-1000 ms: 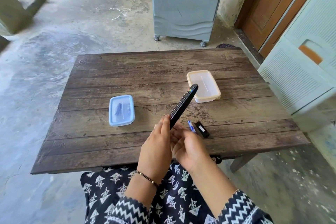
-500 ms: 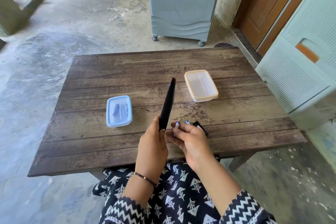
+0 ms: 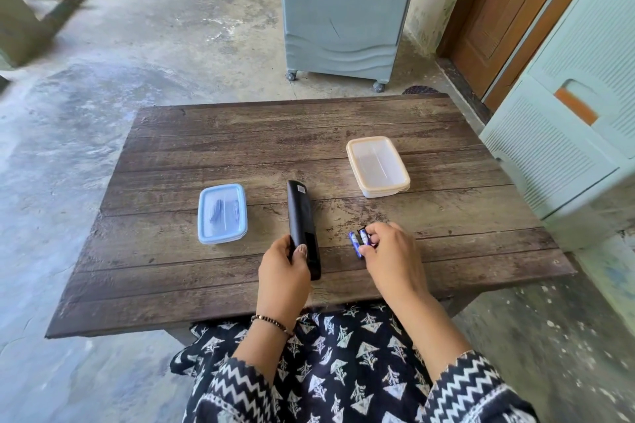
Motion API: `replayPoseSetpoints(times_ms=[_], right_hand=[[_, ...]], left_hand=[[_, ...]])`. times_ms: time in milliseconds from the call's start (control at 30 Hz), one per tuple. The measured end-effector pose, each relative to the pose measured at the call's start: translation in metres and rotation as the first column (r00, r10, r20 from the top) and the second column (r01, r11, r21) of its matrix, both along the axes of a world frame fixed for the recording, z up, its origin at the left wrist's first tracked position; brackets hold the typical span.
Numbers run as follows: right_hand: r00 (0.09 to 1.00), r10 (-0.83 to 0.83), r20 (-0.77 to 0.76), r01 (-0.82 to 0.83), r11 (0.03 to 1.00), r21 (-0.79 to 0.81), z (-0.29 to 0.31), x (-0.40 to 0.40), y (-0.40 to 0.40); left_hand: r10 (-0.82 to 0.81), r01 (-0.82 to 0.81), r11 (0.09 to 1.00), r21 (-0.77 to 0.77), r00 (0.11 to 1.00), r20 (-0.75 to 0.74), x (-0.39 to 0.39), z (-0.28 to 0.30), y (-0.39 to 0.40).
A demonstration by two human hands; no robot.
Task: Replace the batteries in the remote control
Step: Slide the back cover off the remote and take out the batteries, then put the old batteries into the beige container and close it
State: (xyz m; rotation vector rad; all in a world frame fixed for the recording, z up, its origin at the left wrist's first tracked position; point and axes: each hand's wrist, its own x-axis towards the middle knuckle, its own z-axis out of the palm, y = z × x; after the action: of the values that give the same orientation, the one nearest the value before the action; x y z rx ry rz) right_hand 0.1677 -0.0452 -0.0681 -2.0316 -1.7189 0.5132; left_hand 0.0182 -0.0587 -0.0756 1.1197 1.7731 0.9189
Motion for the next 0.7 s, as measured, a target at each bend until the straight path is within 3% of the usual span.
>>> replayPoseSetpoints(times_ms=[267, 433, 567, 700], right_hand=[[0.998, 0.063, 0.016, -0.062, 0.998, -0.032, 0.0, -0.001, 0.003], [0.996, 0.077, -0.035, -0.078, 0.997, -0.025, -0.002, 0.004, 0.001], [0.995, 0.093, -0.037, -0.09, 0.993, 0.079, 0.004, 0.014, 0.005], [0.995, 0.084, 0.06, -0.095, 0.97, 0.224, 0.015, 0.03, 0.023]], left_hand=[[-0.135, 0.135, 0.991, -0.004, 0.988, -0.079, -0.005, 0.004, -0.005], [-0.308, 0.308, 0.95, -0.057, 0.888, -0.342, -0.006, 0.004, -0.011], [-0.319, 0.331, 0.941, -0.074, 0.789, -0.525, -0.002, 0.003, -0.009], [-0.308, 0.315, 0.945, -0.091, 0.755, -0.578, 0.005, 0.004, -0.002]])
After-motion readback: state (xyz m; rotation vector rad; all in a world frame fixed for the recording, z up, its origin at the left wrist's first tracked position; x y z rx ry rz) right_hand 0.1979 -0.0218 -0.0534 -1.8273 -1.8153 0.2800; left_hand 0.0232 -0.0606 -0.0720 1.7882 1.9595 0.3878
